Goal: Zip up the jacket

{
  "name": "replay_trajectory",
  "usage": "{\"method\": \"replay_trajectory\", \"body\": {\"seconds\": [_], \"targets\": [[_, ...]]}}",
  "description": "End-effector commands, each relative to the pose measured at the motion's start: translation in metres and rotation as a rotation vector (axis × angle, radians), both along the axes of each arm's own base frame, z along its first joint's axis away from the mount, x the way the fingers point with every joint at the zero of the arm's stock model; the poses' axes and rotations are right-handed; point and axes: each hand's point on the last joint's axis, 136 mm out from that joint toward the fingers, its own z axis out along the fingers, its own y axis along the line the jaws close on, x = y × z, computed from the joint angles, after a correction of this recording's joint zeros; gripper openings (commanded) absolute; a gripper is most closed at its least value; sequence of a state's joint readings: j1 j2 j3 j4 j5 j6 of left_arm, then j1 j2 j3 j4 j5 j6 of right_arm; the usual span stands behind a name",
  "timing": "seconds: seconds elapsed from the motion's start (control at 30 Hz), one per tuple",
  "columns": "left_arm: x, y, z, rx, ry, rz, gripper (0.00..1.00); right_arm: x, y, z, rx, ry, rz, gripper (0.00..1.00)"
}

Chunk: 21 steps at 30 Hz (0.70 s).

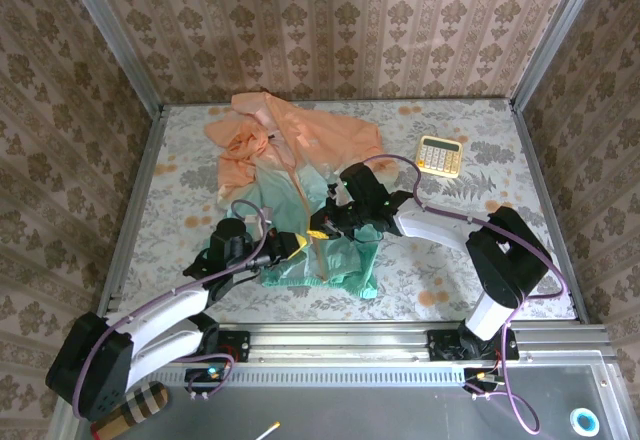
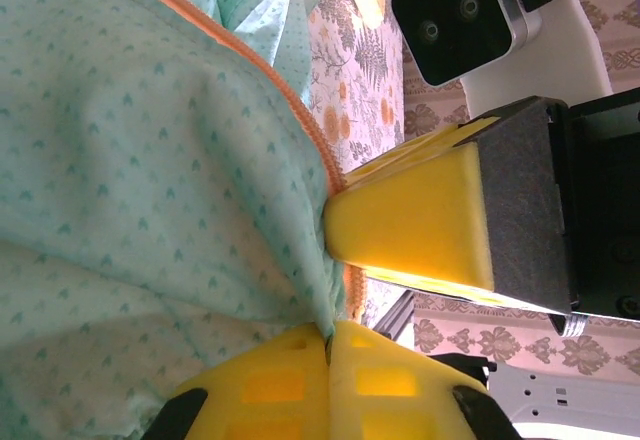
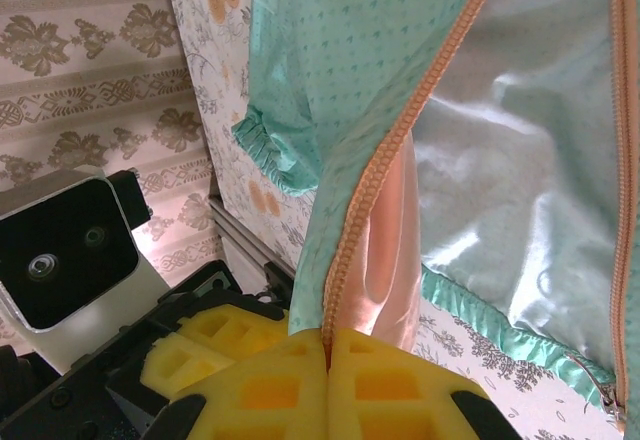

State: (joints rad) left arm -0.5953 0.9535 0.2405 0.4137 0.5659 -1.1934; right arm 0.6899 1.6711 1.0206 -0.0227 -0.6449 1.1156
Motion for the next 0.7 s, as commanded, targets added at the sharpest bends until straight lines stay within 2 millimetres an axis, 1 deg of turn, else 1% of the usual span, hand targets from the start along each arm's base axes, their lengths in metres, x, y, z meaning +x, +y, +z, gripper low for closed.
{"method": "replay_trajectory", "body": {"seconds": [0.0, 0.03, 0.1, 0.17, 0.2, 0.37, 0.43, 0.53, 0.67], "targets": [[-0.001, 0.002, 0.006, -0.024, -0.034, -0.016, 0.14, -0.006, 0.001, 0.002, 0.018, 0.019, 0.018, 0.00], [-0.001, 0.002, 0.007, -0.026, -0.035, -0.017, 0.20, -0.005, 0.001, 0.002, 0.018, 0.016, 0.017, 0.00], [-0.001, 0.002, 0.008, -0.028, -0.036, -0.020, 0.38, -0.006, 0.000, 0.002, 0.017, 0.016, 0.016, 0.00], [0.000, 0.005, 0.008, -0.018, -0.037, -0.014, 0.48, -0.006, 0.000, 0.002, 0.014, 0.015, 0.012, 0.00], [0.000, 0.008, 0.009, -0.004, -0.042, -0.007, 0.48, -0.005, -0.001, 0.003, 0.014, 0.013, 0.007, 0.00], [-0.003, 0.019, 0.018, 0.095, -0.078, 0.018, 0.44, -0.004, -0.003, 0.006, 0.012, 0.004, -0.009, 0.00], [-0.004, 0.023, 0.021, 0.121, -0.084, 0.032, 0.37, -0.004, -0.003, 0.008, 0.014, 0.003, -0.011, 0.00], [-0.005, 0.021, 0.026, 0.105, -0.090, 0.036, 0.26, -0.004, -0.003, 0.011, 0.018, 0.003, -0.013, 0.00], [-0.008, 0.011, 0.024, 0.096, -0.085, 0.011, 0.17, -0.004, -0.002, 0.015, 0.025, 0.002, -0.016, 0.00]]}}
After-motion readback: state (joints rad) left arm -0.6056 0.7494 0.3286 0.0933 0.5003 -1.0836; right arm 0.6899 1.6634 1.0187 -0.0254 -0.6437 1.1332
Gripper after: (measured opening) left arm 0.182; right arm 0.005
